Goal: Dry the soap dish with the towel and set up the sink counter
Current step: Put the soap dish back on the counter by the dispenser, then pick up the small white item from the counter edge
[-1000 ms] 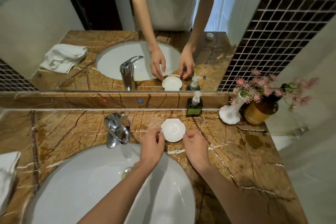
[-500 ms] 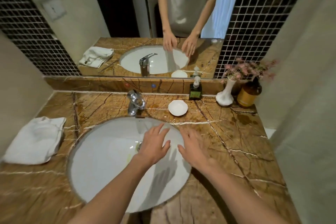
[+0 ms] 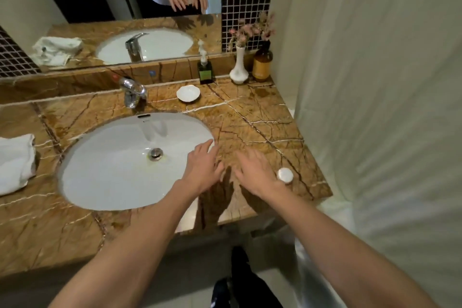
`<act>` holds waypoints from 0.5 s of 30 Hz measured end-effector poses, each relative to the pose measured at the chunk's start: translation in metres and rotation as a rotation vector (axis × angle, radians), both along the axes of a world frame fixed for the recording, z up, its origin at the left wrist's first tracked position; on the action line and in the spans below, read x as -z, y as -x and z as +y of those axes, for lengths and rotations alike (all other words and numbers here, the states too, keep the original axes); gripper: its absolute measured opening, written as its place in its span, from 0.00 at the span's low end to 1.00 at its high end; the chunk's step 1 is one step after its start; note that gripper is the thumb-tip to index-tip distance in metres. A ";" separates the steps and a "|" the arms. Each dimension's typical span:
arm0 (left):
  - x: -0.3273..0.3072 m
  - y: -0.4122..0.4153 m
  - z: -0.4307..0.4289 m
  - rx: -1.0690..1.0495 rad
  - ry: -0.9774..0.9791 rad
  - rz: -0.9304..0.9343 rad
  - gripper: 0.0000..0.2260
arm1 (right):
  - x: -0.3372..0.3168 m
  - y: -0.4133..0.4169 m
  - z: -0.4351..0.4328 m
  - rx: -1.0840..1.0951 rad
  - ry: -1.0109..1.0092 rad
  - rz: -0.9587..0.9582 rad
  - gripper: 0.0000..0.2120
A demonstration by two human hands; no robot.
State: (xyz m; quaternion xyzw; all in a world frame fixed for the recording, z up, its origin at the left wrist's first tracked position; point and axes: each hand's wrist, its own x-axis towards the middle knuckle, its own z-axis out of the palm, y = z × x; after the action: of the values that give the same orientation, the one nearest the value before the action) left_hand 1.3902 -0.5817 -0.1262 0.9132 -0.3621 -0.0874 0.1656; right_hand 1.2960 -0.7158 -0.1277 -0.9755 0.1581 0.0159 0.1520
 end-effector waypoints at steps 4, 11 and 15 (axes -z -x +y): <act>0.002 0.036 -0.020 0.049 -0.023 0.015 0.22 | 0.006 0.031 -0.025 0.036 0.052 0.078 0.14; 0.017 0.079 -0.048 0.017 -0.007 0.179 0.20 | 0.018 0.073 -0.078 0.183 -0.006 0.118 0.20; 0.027 0.097 -0.061 0.011 0.016 0.204 0.18 | 0.027 0.077 -0.095 0.165 -0.013 0.146 0.23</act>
State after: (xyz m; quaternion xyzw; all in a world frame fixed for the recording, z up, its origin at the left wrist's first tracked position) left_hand 1.2935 -0.6430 -0.1532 0.8963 -0.3489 -0.1778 0.2081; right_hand 1.2193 -0.8109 -0.1549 -0.9545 0.2483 0.0753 0.1470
